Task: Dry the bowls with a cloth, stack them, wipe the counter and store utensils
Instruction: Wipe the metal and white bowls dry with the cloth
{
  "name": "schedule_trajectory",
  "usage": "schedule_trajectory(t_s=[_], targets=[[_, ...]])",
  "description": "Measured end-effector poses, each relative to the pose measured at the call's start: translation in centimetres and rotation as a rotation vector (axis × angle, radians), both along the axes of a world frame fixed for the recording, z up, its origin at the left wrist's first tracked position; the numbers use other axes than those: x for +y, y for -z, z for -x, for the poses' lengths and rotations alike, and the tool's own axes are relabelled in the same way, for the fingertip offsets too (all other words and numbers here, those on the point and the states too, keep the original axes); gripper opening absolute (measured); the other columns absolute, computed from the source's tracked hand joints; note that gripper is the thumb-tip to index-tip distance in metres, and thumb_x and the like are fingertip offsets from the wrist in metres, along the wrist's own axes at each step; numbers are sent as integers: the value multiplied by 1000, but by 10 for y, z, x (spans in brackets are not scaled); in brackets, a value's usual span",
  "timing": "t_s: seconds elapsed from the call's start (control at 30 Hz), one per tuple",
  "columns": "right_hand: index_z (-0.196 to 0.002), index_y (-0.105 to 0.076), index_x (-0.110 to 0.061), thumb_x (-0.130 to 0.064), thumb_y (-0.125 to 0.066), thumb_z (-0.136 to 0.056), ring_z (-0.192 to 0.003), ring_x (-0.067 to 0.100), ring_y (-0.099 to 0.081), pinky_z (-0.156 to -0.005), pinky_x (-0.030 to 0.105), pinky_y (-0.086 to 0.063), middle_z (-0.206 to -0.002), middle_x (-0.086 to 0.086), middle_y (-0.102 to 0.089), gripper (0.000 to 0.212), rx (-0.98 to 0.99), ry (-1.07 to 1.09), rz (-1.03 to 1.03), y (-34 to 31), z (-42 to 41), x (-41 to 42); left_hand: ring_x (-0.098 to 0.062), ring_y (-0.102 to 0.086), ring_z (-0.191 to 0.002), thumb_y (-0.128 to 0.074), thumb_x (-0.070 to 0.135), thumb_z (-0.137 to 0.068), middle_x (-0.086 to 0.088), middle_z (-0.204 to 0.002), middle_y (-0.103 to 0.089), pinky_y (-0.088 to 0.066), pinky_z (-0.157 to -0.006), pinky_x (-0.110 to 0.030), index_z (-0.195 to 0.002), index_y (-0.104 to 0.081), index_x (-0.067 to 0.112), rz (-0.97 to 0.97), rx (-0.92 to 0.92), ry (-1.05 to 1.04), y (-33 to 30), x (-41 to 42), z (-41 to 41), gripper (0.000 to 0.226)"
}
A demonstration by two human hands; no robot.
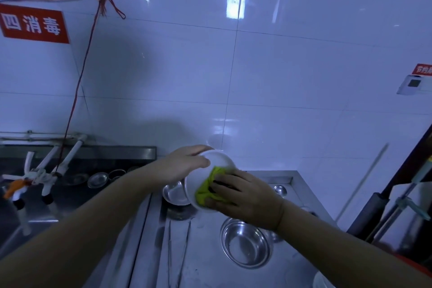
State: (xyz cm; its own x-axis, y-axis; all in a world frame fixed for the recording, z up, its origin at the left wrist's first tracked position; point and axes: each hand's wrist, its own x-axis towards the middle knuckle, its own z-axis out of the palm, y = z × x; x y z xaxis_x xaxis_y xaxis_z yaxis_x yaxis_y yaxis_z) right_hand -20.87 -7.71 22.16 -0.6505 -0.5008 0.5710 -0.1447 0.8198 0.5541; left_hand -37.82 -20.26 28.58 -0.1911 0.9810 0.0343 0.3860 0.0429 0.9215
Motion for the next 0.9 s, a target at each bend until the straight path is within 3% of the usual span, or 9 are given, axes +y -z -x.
schedule_trajectory(t_s=[0.13,0.23,0.3,0.37,0.47,0.6,0.7,0.8,0.9], targets=[[-108,-72,-14,-9,-47,-92,-92,29,-66,-81,36,-51,-99,9,-71,31,119,220,152,0,3,-9,-17,-66,-82,-53,4,-90,-10,-103,-66,-56,-73,-40,-115,-55,19,-202,-281,-257,23,2,-25,29],[-114,-69,-16,-7,-63,-71,-96,29,-64,-77,35,-50,-104,8,-68,44,156,338,304,7,12,-23,-3,-66,-73,-45,5,-94,3,-89,-69,-52,-57,-19,-114,-52,22,-353,-399,-321,43,6,-45,27],[-115,-68,-15,-6,-73,-64,-99,30,-63,-77,36,-50,-105,9,-68,52,139,325,346,12,14,-28,-7,-66,-74,-41,9,-95,5,-84,-70,-50,-57,-18,-111,-54,25,-390,-410,-339,39,4,-44,26],[-114,-69,-12,-5,-73,-69,-99,30,-63,-79,38,-50,-105,11,-68,45,124,253,302,10,9,-26,-14,-64,-79,-44,9,-93,-1,-87,-69,-52,-63,-23,-108,-57,22,-376,-346,-310,30,1,-35,24],[-107,-72,-11,-8,-63,-88,-96,29,-63,-88,38,-47,-100,12,-70,21,41,112,113,5,-4,-14,-28,-61,-94,-48,18,-79,-12,-103,-65,-50,-83,-42,-110,-59,16,-208,-108,-197,17,-5,-18,33],[-106,-72,-14,-10,-59,-89,-94,28,-65,-86,37,-48,-98,9,-70,22,-48,128,96,0,-10,-9,-22,-62,-102,-47,20,-94,-4,-116,-62,-52,-89,-44,-131,-46,26,20,105,-25,6,-12,-2,38],[-107,-72,-17,-11,-75,-74,-92,26,-66,-75,35,-53,-98,5,-70,34,-96,227,194,-2,-14,-10,-13,-50,-113,-52,29,-92,3,-127,-51,-43,-96,-35,-140,-34,30,-102,719,-73,8,-16,4,52],[-109,-71,-17,-8,-77,-68,-89,26,-66,-73,34,-54,-99,4,-70,42,-159,246,303,-5,-19,-13,-16,-53,-116,-67,15,-72,7,-118,-61,-44,-91,-30,-115,-62,27,-444,1309,21,14,-24,3,44],[-109,-71,-14,-9,-78,-71,-89,27,-66,-73,36,-55,-101,5,-70,39,-209,223,368,-10,-20,-16,-14,-64,-96,-75,13,-61,10,-87,-68,-33,-96,-21,-81,-68,28,-539,1465,213,16,-22,0,26]])
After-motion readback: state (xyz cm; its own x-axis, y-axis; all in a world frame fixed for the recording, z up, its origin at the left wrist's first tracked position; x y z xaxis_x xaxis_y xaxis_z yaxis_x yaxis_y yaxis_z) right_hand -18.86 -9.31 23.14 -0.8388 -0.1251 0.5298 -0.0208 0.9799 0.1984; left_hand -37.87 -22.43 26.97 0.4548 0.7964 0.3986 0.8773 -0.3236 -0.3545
